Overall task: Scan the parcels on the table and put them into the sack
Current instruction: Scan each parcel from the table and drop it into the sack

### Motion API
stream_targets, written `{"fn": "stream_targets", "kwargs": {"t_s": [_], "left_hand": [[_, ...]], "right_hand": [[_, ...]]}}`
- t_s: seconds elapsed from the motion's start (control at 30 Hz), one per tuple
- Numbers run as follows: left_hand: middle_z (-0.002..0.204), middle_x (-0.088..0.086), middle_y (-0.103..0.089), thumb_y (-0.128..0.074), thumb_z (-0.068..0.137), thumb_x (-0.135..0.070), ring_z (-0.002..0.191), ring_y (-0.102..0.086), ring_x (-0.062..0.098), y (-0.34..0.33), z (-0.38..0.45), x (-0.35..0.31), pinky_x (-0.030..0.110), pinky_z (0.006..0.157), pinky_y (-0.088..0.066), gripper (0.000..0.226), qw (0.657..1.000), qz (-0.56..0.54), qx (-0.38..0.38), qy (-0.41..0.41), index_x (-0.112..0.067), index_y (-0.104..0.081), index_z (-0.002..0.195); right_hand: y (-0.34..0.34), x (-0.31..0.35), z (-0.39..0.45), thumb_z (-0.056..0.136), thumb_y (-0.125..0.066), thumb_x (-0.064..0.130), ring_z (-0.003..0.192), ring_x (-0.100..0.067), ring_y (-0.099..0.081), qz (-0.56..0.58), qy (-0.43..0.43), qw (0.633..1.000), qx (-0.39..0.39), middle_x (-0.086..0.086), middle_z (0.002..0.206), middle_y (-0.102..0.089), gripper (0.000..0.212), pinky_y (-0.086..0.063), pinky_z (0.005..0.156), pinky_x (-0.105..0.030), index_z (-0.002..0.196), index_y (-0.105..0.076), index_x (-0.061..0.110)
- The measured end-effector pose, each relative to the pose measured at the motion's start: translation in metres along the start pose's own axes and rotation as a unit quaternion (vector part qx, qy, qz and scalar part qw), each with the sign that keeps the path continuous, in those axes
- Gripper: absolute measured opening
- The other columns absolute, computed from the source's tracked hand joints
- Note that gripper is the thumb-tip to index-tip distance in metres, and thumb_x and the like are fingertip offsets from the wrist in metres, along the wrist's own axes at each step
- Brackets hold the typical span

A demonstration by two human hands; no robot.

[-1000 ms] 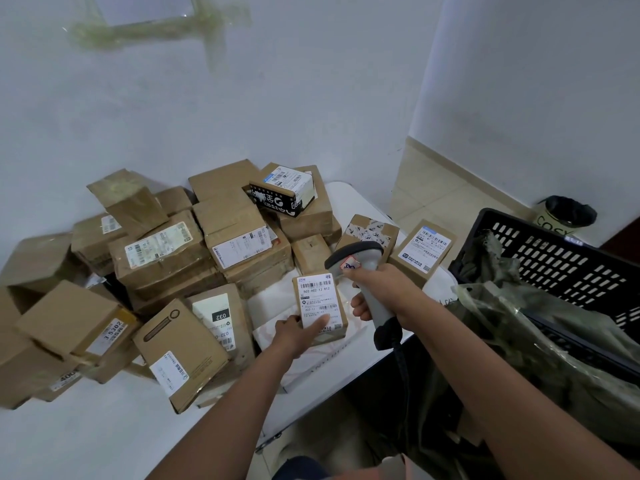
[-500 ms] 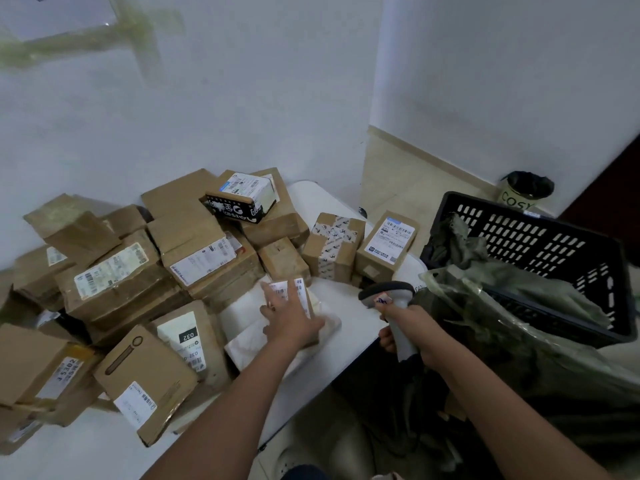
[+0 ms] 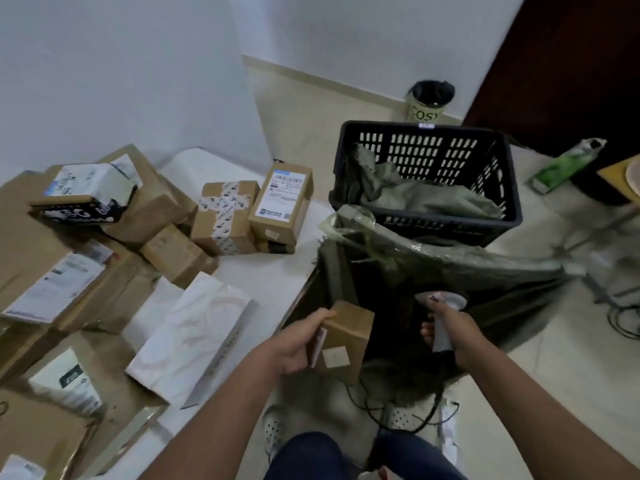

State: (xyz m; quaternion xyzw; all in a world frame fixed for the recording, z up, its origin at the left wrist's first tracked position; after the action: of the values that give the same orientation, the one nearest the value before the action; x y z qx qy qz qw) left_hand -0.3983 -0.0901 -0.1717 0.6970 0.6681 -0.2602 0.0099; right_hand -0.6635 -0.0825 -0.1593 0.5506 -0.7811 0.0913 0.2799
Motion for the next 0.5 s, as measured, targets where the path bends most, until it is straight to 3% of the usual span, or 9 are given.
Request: {"fn": "stream_targets", "kwargs": {"t_s": [0.1, 0.2, 0.27, 0.37, 0.5], "left_hand": [[0.089, 0.013, -0.067, -0.067, 0.084, -0.046, 0.094, -0.063, 0.029, -0.019, 0.055, 0.034, 0.048, 0.105, -0.043, 0.031, 0.994, -0.037, -0.012, 0.097, -0.016, -0.065, 0.079], [0.113, 0.018, -0.064, -0.062, 0.087, -0.05, 0.112, -0.057, 0.034, -0.038, 0.096, 0.047, 0.048, 0.102, -0.044, 0.04, 0.988, -0.046, -0.044, 0.144, -0.013, -0.064, 0.099], [0.122, 0.02, -0.062, -0.058, 0.09, -0.053, 0.114, -0.057, 0.037, -0.055, 0.116, 0.045, 0.05, 0.096, -0.046, 0.05, 0.984, -0.075, -0.06, 0.149, -0.01, -0.062, 0.114], [0.117, 0.018, -0.059, -0.052, 0.094, -0.056, 0.106, -0.057, 0.038, -0.073, 0.138, 0.027, 0.055, 0.092, -0.047, 0.056, 0.978, -0.147, -0.099, 0.109, -0.009, -0.056, 0.124], [0.143, 0.014, -0.043, -0.054, 0.097, -0.047, 0.131, -0.044, 0.04, -0.081, 0.157, 0.003, 0.053, 0.087, -0.051, 0.054, 0.97, -0.198, -0.128, 0.06, -0.015, -0.046, 0.139]], "right_hand": [[0.028, -0.011, 0.009, 0.096, -0.061, 0.038, 0.059, -0.02, -0.056, 0.014, -0.023, 1.0, -0.014, -0.013, 0.07, -0.056, 0.037, -0.048, 0.052, -0.029, 0.095, -0.057, 0.001], [0.049, -0.017, 0.02, 0.095, -0.061, 0.04, 0.059, -0.02, -0.056, 0.008, -0.034, 0.999, -0.033, -0.012, 0.07, -0.056, 0.037, -0.047, 0.053, -0.029, 0.093, -0.057, 0.003], [0.061, -0.018, 0.026, 0.095, -0.062, 0.041, 0.059, -0.021, -0.057, -0.002, -0.039, 0.999, -0.033, -0.012, 0.07, -0.057, 0.04, -0.048, 0.055, -0.031, 0.096, -0.058, 0.002], [0.073, -0.016, 0.035, 0.094, -0.063, 0.041, 0.057, -0.022, -0.059, -0.007, -0.036, 0.999, -0.024, -0.012, 0.068, -0.06, 0.041, -0.05, 0.055, -0.031, 0.1, -0.059, 0.0], [0.076, -0.009, 0.044, 0.094, -0.063, 0.04, 0.056, -0.021, -0.06, -0.011, -0.031, 0.999, -0.007, -0.012, 0.068, -0.061, 0.04, -0.051, 0.053, -0.029, 0.101, -0.059, 0.001]]}}
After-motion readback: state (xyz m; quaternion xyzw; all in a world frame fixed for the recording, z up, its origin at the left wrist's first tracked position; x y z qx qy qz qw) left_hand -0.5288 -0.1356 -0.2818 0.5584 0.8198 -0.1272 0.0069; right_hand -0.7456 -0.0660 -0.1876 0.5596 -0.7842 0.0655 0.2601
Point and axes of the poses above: each hand's wrist, its own z-axis towards the middle knuckle, its own y-axis out of the back of the hand, x = y × z, the point moved 6 cm from there along z, towards the middle knuckle
